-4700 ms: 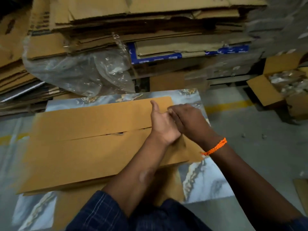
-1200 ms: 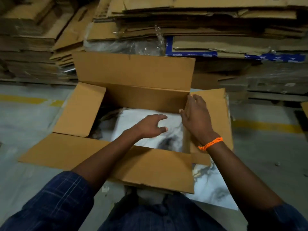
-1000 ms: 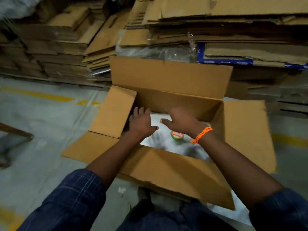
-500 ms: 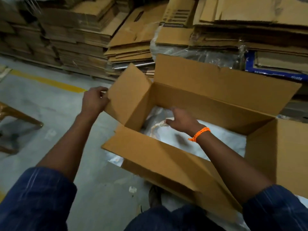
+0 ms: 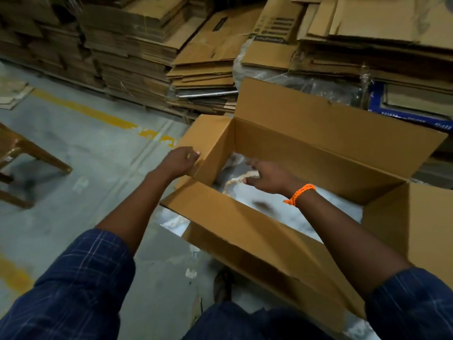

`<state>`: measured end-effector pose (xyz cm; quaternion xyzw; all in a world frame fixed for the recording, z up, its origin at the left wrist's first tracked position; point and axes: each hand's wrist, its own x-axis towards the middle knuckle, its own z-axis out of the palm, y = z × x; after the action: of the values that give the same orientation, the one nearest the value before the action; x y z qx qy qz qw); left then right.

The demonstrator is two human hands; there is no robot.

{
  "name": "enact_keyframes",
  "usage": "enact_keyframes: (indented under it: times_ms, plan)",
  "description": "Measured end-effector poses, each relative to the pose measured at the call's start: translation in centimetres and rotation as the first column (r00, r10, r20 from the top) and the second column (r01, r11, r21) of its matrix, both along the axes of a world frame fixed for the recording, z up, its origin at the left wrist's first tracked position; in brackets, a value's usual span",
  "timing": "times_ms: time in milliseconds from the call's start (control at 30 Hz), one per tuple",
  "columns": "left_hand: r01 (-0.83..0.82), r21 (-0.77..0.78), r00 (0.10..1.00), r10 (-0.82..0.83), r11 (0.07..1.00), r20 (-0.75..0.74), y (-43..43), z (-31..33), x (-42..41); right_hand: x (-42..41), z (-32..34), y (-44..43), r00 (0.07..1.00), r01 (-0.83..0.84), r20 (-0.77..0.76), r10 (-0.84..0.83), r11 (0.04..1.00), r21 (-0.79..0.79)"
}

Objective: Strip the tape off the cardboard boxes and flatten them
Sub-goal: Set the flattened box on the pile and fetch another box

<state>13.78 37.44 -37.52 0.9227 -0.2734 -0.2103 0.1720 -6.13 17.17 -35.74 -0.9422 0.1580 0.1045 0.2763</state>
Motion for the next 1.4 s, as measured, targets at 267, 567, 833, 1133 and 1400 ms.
enact_keyframes:
  times_ms: [267,567,833,1133,1400]
  plan:
    - [0.032,-0.111,0.952,0.003,0.993,0.305,-3.7,3.1,-15.6,-10.0,2.6,-12.3,0.923,0.279,0.327,-0.202,0.937,-0.208]
    - [-0.671,-0.441,0.595,0.788,0.597,0.161,-6.2,-0.4,-38.1,-25.5,1.4,-30.4,0.626,0.742,0.174,-0.76,0.649,0.166]
    - [-0.956,-0.289,0.278,0.451,0.046,-0.848,-11.9,2.9,-44.0,-25.5,-0.3,-26.3,0.908,0.275,0.28,-0.311,0.948,0.163]
    - [-0.694,-0.491,0.718,0.462,0.527,-0.52,-11.5,9.7,-42.4,-22.1,3.6,-9.7,0.849,-0.226,0.507,0.151,0.97,0.09]
    - [-0.703,-0.554,0.703,0.317,0.446,-0.637,-2.5,8.9,-36.7,-19.6,6.3,-6.2,0.925,-0.371,0.233,0.302,0.854,0.364]
